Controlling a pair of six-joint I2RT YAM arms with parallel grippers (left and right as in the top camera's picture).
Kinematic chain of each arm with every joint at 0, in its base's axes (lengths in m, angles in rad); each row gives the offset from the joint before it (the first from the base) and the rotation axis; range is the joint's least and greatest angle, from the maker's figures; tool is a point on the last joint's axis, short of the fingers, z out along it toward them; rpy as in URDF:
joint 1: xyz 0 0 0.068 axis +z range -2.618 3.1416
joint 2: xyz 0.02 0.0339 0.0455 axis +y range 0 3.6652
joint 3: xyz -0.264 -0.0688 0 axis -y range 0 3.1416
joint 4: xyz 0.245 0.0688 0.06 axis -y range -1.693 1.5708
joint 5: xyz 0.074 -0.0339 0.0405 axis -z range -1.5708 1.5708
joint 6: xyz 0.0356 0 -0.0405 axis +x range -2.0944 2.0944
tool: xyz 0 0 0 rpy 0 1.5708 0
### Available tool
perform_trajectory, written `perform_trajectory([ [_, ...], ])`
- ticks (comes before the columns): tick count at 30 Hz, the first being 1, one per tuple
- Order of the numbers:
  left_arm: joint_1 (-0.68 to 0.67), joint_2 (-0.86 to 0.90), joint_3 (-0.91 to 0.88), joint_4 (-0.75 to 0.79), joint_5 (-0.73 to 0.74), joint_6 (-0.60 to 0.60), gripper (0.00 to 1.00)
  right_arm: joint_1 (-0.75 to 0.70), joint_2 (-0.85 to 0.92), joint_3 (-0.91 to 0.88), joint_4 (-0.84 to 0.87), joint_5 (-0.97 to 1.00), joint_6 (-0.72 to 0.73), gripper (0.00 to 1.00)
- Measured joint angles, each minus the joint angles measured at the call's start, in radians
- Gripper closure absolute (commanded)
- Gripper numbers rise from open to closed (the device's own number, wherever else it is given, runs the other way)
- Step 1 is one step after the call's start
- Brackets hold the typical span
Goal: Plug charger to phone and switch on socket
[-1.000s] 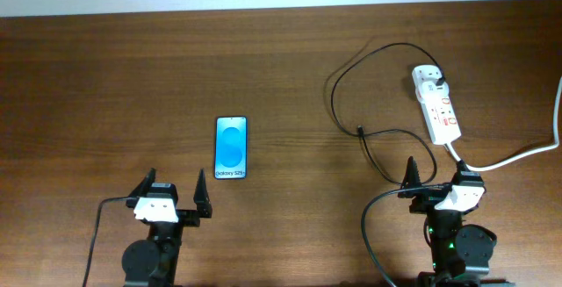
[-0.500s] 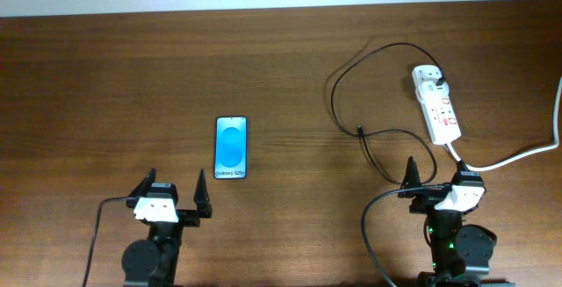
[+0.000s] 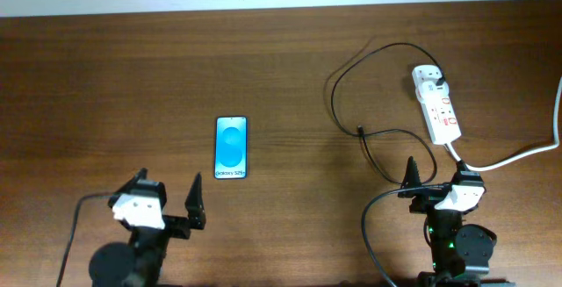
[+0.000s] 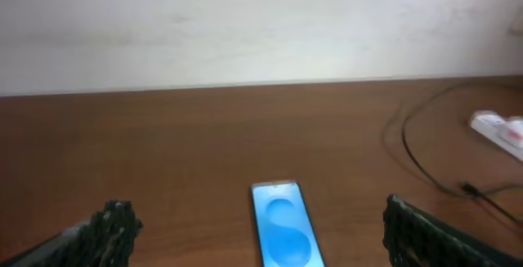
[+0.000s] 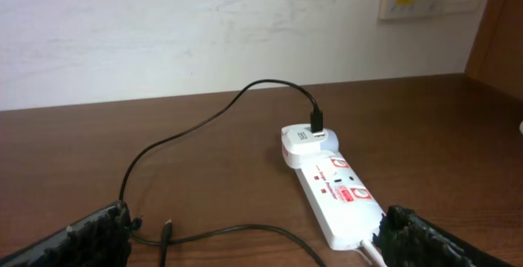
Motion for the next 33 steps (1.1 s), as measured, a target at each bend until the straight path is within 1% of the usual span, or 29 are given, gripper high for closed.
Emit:
perform_trajectory([
  [1,0.000,0.079,0.053,-0.013,0.023,0.000,0.01,0.000,0.000,0.000,0.000,0.000,-0.001,0.02],
  [2,0.000,0.198,0.147,-0.042,0.058,0.000,0.01,0.000,0.000,0.000,0.000,0.000,0.000,0.02],
  [3,0.000,0.254,0.200,-0.097,0.071,0.000,0.01,0.000,0.000,0.000,0.000,0.000,0.000,0.02],
  [4,0.000,0.393,0.329,-0.150,0.090,0.000,0.01,0.000,-0.001,0.000,0.000,0.000,0.000,0.02],
  [5,0.000,0.451,0.379,-0.177,0.094,0.000,0.01,0.000,-0.001,0.000,0.000,0.000,-0.001,0.02],
  [6,0.000,0.529,0.456,-0.274,0.099,0.000,0.01,0.000,-0.001,0.000,0.000,0.000,0.000,0.02],
  [7,0.000,0.657,0.570,-0.314,0.104,0.000,0.01,0.000,-0.001,0.000,-0.001,0.003,0.000,0.02],
  [8,0.001,0.760,0.637,-0.355,0.108,-0.016,0.01,0.000,-0.002,0.000,0.000,0.003,-0.001,0.02],
  [9,0.001,0.842,0.690,-0.346,0.121,-0.028,0.01,0.000,-0.001,0.000,0.000,0.003,0.000,0.02],
  [10,0.002,0.929,0.708,-0.344,0.143,-0.035,0.01,0.000,-0.001,0.000,0.000,0.003,-0.001,0.02],
  [13,0.002,1.069,0.709,-0.343,0.200,-0.046,0.01,0.000,0.000,0.000,-0.001,0.003,0.000,0.02],
  [16,0.002,1.229,0.709,-0.333,0.215,-0.051,0.01,0.000,0.000,0.000,-0.001,0.003,0.000,0.02],
  [17,-0.008,1.278,0.711,-0.319,0.165,-0.084,0.01,0.000,0.000,0.000,-0.001,0.003,0.000,0.02],
  [18,-0.047,1.354,0.712,-0.314,0.071,-0.124,0.01,0.000,0.000,0.000,-0.001,0.003,0.000,0.02],
  [20,-0.109,1.417,0.713,-0.269,-0.015,-0.144,0.01,0.000,0.001,0.000,-0.001,0.003,0.000,0.02],
  [21,-0.162,1.472,0.713,-0.254,-0.048,-0.149,0.01,0.000,0.001,0.000,-0.001,0.003,-0.001,0.02],
  [23,-0.193,1.529,0.713,-0.246,-0.081,-0.171,0.01,0.000,0.001,0.000,-0.001,0.003,0.000,0.02],
  [26,-0.194,1.629,0.714,-0.240,-0.114,-0.200,0.01,0.000,0.001,0.000,-0.001,0.003,-0.001,0.02],
  [29,-0.194,1.696,0.714,-0.239,-0.115,-0.206,0.01,0.000,0.001,0.000,-0.001,0.003,-0.001,0.02],
  [33,-0.194,1.707,0.714,-0.232,-0.096,-0.206,0.01,0.000,0.001,0.000,-0.001,0.003,0.000,0.02],
])
